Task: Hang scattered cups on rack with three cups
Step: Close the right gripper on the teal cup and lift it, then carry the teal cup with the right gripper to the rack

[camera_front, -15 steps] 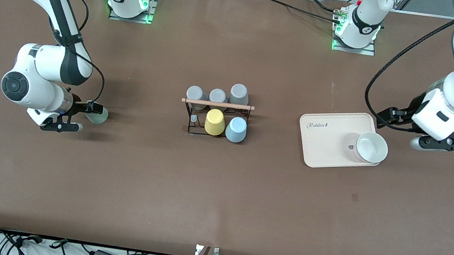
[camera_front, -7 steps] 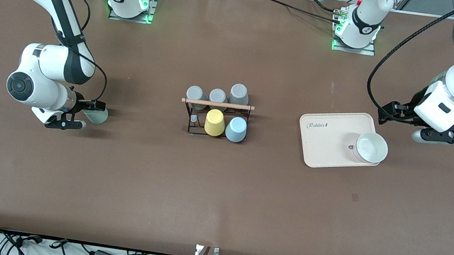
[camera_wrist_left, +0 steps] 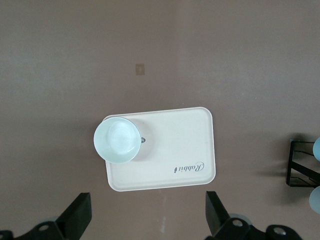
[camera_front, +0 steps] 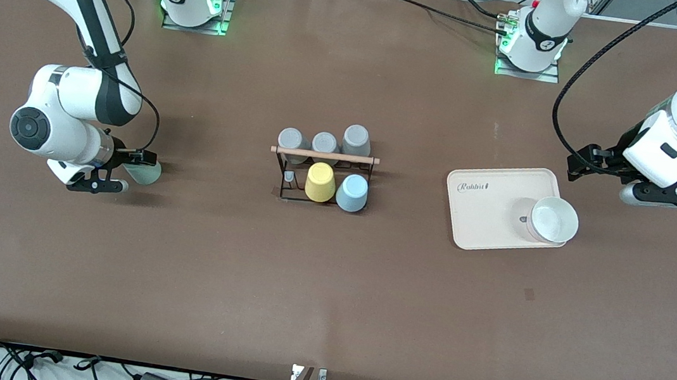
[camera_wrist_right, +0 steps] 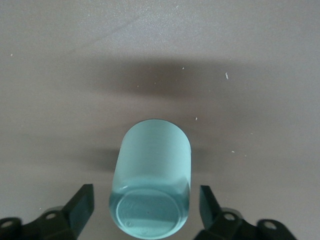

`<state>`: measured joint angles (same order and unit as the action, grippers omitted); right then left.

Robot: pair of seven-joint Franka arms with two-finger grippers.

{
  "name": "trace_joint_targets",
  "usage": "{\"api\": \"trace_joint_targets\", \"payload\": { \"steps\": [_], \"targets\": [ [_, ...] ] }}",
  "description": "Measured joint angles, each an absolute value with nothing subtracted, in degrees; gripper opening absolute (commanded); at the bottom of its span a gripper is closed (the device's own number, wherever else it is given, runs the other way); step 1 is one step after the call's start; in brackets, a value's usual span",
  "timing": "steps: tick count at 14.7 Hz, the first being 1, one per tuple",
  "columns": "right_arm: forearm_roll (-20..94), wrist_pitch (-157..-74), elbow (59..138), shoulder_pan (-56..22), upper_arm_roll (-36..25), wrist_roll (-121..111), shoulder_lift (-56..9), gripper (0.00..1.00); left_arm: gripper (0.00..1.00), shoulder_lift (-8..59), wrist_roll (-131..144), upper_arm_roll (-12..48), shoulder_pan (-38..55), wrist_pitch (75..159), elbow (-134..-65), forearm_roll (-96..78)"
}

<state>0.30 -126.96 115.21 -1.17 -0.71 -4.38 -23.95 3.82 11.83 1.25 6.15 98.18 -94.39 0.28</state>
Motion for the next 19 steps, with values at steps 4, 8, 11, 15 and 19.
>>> {"api": "trace_joint_targets", "payload": {
  "steps": [4, 8, 11, 15, 19],
  "targets": [
    [0.3, -128.39, 115.22, -1.13, -0.75, -4.34, -24.63, 0.83, 1.0, 3.82, 11.82, 0.68, 5.54, 98.52, -94.41, 0.28],
    [0.3, -128.58, 115.22, -1.13, -0.75, -4.33, -24.84, 0.35, 1.0, 3.64, 11.77, 0.68, 4.87, 97.74, -94.41, 0.28],
    [0.3, -128.01, 114.93, -1.15, -0.76, -4.31, -24.34, 0.24, 1.0, 3.39, 11.77, 0.68, 4.84, 97.65, -94.41, 0.26],
    [0.37, -117.62, 106.51, -1.39, 0.93, -4.28, -23.97, 0.24, 1.0, 3.36, 11.77, 0.63, 4.45, 97.64, -94.41, 0.15],
    [0.67, -107.49, 93.34, -7.08, 4.42, 2.79, -23.25, 0.24, 1.0, 3.35, 11.77, 0.56, 4.27, 97.64, -94.41, 0.07]
  ]
}}
